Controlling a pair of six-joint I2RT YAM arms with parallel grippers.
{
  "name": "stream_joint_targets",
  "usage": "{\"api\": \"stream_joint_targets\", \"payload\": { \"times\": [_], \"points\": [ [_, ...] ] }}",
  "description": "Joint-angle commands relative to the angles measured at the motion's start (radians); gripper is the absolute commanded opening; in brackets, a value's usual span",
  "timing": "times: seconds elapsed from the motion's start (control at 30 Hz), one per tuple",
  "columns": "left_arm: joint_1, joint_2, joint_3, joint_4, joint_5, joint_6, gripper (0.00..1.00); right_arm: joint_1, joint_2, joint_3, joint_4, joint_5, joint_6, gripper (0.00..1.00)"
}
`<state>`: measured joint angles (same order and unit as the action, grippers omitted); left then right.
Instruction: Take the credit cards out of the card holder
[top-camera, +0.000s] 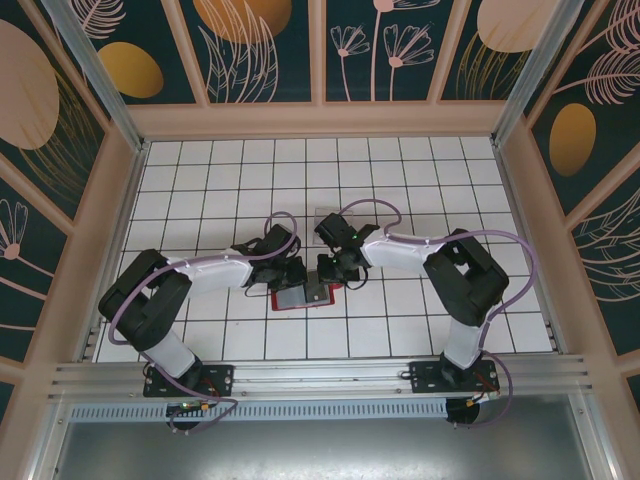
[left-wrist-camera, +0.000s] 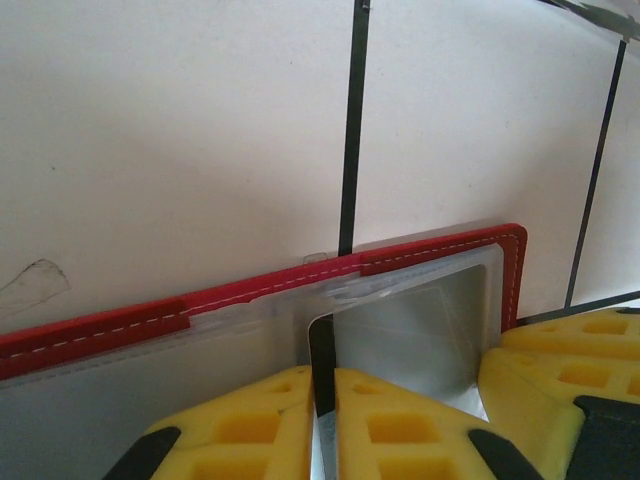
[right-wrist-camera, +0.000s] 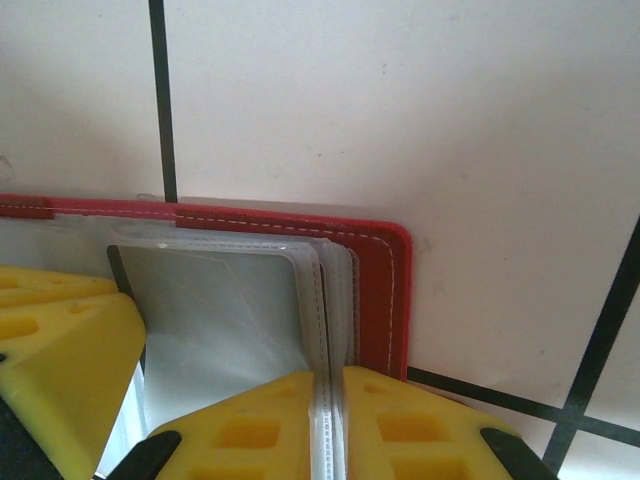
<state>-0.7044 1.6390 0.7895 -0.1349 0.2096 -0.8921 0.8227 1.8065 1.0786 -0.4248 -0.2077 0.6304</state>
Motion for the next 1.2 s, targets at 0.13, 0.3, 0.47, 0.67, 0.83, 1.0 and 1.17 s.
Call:
{"api": "stream_joint_targets", "payload": {
  "times": [0.13, 0.3, 0.47, 0.67, 0.83, 1.0, 1.17],
  "points": [
    [0.008, -0.03, 0.005, -0.046, -0.031, 0.005, 0.08, 0.001, -0.005, -0.045, -0.022, 0.013, 0.015, 0.15],
    [0.008, -0.023, -0.007, -0.027, -0.001, 0.005, 0.1, 0.001, 0.002, -0.035, -0.023, 0.01, 0.012, 0.15],
    [0.007, 0.002, -0.01, 0.009, 0.04, 0.005, 0.18, 0.001, -0.008, -0.038, -0.026, 0.013, 0.014, 0.15],
    [0.007, 0.016, -0.013, 0.009, 0.05, 0.018, 0.24, 0.001, -0.018, -0.044, -0.026, 0.013, 0.018, 0.15],
    [0.007, 0.027, -0.011, -0.064, -0.024, 0.048, 0.27, 0.001, -0.02, -0.041, -0.031, 0.015, 0.02, 0.15],
    [0.007, 0.029, -0.004, -0.154, -0.123, 0.082, 0.24, -0.001, -0.022, -0.041, -0.034, 0.019, 0.022, 0.15],
    [0.008, 0.003, -0.009, -0.176, -0.146, 0.09, 0.19, -0.002, -0.021, -0.048, -0.032, 0.022, 0.028, 0.24]
  ]
}}
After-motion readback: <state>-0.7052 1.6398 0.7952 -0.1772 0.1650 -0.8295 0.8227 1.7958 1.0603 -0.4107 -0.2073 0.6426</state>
